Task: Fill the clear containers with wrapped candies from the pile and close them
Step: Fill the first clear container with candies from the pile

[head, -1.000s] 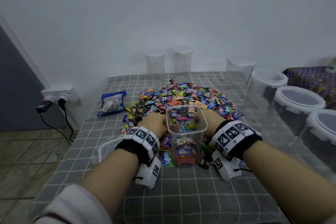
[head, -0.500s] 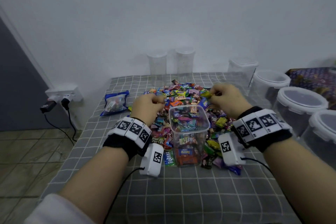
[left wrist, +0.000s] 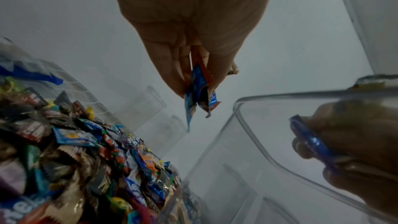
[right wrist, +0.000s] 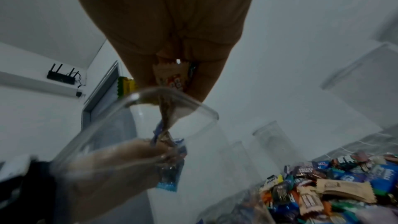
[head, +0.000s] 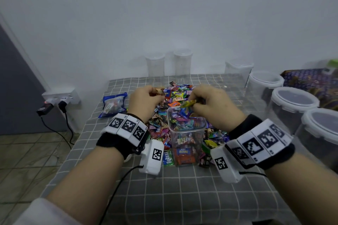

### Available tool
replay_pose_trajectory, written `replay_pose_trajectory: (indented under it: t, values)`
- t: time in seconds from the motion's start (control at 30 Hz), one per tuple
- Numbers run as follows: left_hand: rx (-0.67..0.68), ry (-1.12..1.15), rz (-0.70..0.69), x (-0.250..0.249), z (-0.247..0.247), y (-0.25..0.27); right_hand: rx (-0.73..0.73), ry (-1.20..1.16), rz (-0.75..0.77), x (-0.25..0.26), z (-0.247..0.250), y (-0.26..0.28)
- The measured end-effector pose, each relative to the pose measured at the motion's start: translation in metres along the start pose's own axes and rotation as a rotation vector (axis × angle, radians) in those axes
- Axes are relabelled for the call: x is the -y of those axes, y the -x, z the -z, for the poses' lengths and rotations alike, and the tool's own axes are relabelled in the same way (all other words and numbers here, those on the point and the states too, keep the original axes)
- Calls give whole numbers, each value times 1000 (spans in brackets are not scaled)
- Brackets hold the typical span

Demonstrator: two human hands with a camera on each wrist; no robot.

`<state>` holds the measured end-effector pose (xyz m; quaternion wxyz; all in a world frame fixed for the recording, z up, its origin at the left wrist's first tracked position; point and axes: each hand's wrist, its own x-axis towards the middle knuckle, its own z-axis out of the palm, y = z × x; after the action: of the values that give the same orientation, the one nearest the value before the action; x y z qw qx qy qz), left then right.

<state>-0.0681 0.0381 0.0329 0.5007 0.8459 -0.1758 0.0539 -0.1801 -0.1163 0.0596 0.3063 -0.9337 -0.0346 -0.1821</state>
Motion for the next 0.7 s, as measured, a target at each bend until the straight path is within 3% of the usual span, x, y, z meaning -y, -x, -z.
replay_pose_trajectory:
  t: [0.23, 0.43, 0.7]
  values:
    - [8, 36, 10, 1, 4, 4, -2, 66, 47, -1, -4, 7]
    - [-1, 106, -3, -3, 10, 6, -105, -145, -17, -2, -9, 21]
    - [-13, 241, -145, -33, 21, 16, 162, -516, -254, -21, -31, 37]
